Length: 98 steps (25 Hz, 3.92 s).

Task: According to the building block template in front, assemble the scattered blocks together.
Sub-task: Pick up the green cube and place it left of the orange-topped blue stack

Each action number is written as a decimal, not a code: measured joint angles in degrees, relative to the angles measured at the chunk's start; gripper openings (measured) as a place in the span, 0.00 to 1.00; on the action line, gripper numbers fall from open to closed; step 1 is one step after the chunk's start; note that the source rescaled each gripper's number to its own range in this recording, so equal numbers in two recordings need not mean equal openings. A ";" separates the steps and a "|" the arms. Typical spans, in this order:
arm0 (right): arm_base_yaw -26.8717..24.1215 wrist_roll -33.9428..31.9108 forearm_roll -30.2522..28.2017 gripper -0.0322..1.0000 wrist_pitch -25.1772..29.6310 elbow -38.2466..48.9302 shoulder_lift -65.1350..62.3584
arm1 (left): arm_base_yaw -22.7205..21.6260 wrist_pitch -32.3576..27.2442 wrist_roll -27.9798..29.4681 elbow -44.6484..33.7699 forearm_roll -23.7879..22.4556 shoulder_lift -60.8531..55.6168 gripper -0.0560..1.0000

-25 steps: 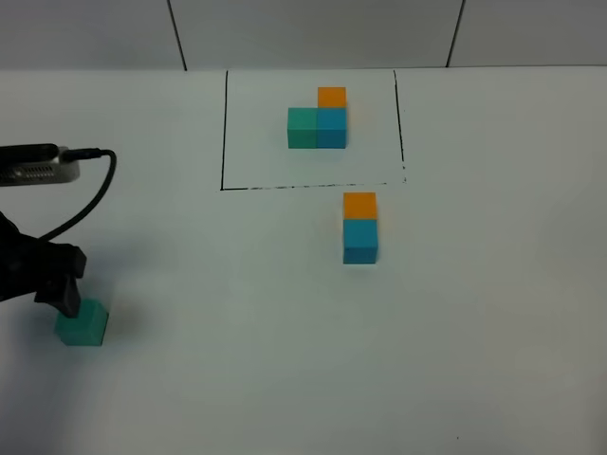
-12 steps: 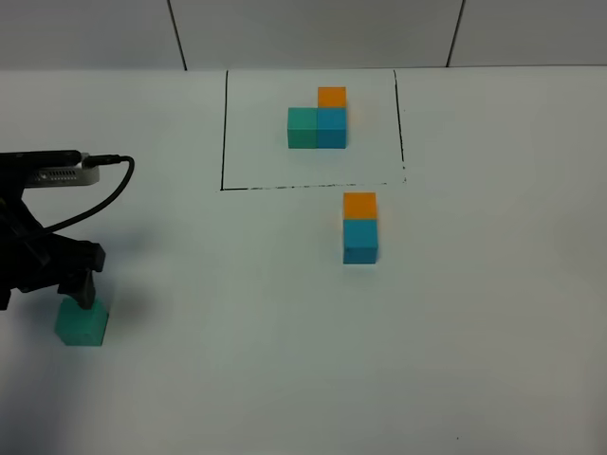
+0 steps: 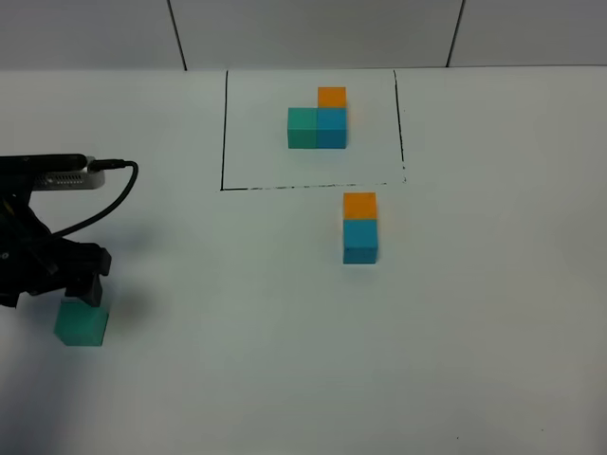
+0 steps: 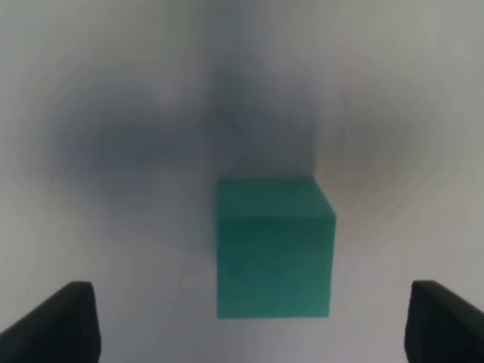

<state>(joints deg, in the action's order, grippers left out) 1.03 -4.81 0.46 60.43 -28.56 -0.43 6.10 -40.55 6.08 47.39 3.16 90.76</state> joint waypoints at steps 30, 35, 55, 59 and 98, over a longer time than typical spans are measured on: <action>0.00 -0.05 0.00 0.78 0.00 0.00 0.00 | 0.00 16.07 -0.40 -9.27 -0.23 4.48 0.64; 0.00 -0.05 0.00 0.78 0.00 0.00 0.00 | 0.00 16.12 -0.40 -9.27 -0.23 4.48 0.31; 0.00 -0.05 0.00 0.78 0.00 0.00 0.00 | 7.83 2.85 -49.34 12.03 -2.00 7.18 0.06; 0.00 -0.05 0.00 0.78 0.00 0.00 0.00 | 12.22 -2.19 -60.16 20.36 -1.66 13.53 0.06; 0.00 -0.05 0.00 0.78 0.00 0.00 0.00 | 29.42 -9.49 -62.89 51.80 2.83 38.88 0.06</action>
<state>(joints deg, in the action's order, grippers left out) 1.03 -4.86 0.46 60.43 -28.56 -0.43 35.52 -50.04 -56.82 99.19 6.00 129.64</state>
